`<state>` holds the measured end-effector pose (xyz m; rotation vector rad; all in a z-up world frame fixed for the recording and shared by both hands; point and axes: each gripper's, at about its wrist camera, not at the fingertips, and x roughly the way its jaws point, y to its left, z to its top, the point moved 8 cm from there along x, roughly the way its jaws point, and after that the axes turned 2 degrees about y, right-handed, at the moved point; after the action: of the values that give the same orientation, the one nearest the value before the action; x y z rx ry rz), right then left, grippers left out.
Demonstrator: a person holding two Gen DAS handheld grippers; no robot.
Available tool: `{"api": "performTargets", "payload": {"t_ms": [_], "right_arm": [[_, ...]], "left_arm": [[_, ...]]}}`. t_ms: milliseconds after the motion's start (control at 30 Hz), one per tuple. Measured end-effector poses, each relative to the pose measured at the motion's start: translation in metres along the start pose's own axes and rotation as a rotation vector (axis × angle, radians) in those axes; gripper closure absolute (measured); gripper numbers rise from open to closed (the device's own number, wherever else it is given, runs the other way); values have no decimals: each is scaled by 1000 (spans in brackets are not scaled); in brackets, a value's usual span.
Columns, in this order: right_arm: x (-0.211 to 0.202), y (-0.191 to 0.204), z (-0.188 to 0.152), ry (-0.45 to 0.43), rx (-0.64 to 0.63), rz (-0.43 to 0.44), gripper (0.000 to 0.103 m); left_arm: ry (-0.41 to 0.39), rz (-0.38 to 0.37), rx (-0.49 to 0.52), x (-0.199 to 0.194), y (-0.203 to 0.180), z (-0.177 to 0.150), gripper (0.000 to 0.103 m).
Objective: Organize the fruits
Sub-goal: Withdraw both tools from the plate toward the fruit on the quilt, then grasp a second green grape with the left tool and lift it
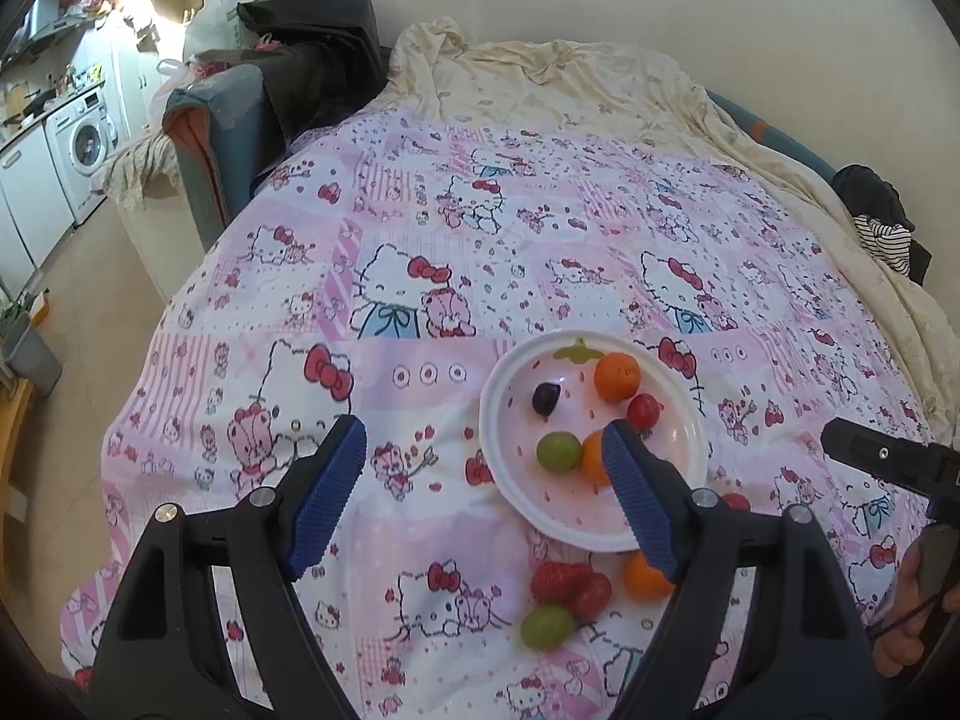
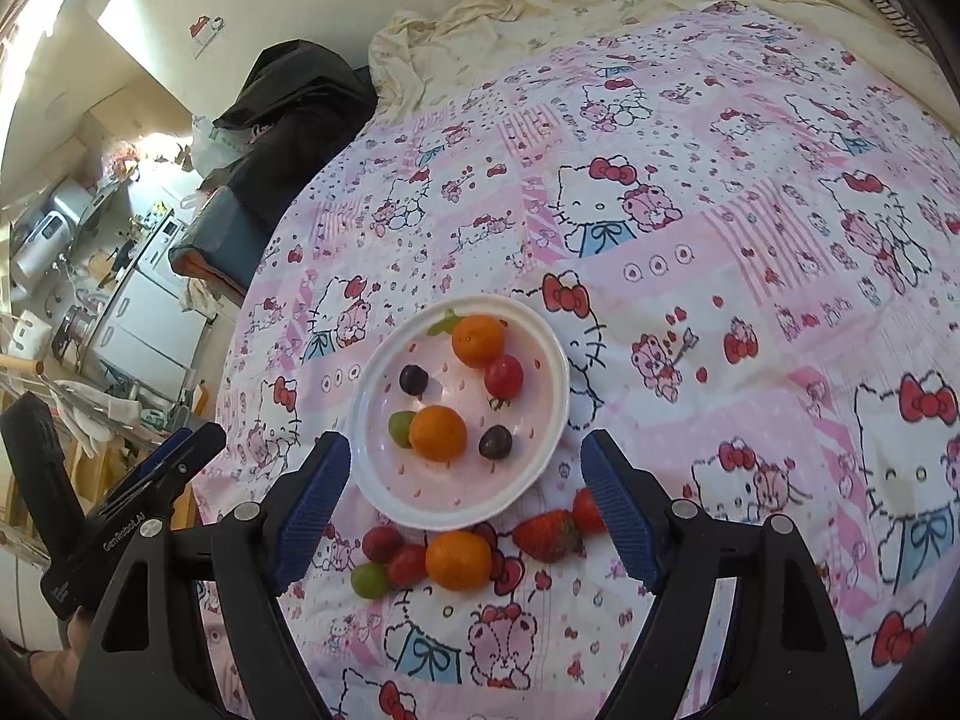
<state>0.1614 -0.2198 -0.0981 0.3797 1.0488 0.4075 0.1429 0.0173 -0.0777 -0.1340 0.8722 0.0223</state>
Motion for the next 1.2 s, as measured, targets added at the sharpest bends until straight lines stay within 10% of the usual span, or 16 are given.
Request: {"api": "performTargets", "payload": {"t_ms": [433, 700, 900, 1200], "right_arm": [[-13, -7, -26, 0, 70, 24, 21], [-2, -19, -26, 23, 160, 41, 21], [2, -29, -28, 45, 205, 41, 21], [3, -36, -32, 60, 219, 45, 21]], "left_arm": [[112, 16, -40, 10, 9, -34, 25], [382, -54, -53, 51, -3, -83, 28], [565, -93, 78, 71, -31, -129, 36], [524, -77, 294, 84, -61, -137, 46]]}}
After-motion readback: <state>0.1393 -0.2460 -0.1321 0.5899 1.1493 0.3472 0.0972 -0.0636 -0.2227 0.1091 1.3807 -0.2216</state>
